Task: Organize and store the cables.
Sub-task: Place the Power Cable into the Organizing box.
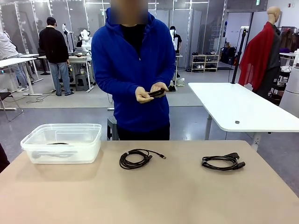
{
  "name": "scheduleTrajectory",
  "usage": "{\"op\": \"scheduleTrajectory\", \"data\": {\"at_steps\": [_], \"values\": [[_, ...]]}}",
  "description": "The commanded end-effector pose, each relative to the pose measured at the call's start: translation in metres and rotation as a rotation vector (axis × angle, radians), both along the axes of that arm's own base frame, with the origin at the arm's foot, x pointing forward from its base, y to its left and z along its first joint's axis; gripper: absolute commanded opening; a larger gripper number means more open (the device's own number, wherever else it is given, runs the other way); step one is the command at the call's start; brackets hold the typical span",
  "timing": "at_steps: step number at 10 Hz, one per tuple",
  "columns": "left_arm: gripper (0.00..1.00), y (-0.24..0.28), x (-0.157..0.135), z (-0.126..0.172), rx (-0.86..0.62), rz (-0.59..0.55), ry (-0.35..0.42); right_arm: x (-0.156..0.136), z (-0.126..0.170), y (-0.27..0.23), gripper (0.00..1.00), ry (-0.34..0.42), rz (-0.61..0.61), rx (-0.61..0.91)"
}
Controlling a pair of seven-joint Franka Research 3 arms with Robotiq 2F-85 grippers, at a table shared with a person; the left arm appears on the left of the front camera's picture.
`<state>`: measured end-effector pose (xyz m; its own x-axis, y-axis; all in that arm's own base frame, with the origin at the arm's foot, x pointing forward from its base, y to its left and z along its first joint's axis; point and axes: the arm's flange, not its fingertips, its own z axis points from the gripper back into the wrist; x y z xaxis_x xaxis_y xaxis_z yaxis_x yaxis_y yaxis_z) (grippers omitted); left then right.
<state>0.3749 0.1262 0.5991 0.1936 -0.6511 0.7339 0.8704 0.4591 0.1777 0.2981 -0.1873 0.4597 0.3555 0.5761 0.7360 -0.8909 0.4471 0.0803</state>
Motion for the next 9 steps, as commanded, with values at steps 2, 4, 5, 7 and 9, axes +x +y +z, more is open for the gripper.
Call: {"op": "scheduleTrajectory", "data": {"at_steps": [2, 4, 5, 7, 9], "values": [[1.0, 0.0, 0.0, 0.0, 0.0, 0.0, 0.0, -0.0011, -0.0006, 0.0001, 1.0, -0.025, 0.005, 0.011], [1.0, 0.0, 0.0, 0.0, 0.0, 0.0, 0.0, -0.0011, -0.0006, 0.0001, 1.0, -0.025, 0.005, 0.011], [1.0, 0.0, 0.0, 0.0, 0.0, 0.0, 0.0, -0.0011, -0.0006, 0.0001, 1.0, -0.025, 0.005, 0.011], [1.0, 0.0, 0.0, 0.0, 0.0, 0.0, 0.0, -0.0011, -0.0006, 0.0001, 1.0, -0.025, 0.005, 0.011], [1.0, 0.0, 0.0, 0.0, 0.0, 0.0, 0.0, -0.0011, -0.0006, 0.0001, 1.0, -0.025, 0.005, 0.011]]}}
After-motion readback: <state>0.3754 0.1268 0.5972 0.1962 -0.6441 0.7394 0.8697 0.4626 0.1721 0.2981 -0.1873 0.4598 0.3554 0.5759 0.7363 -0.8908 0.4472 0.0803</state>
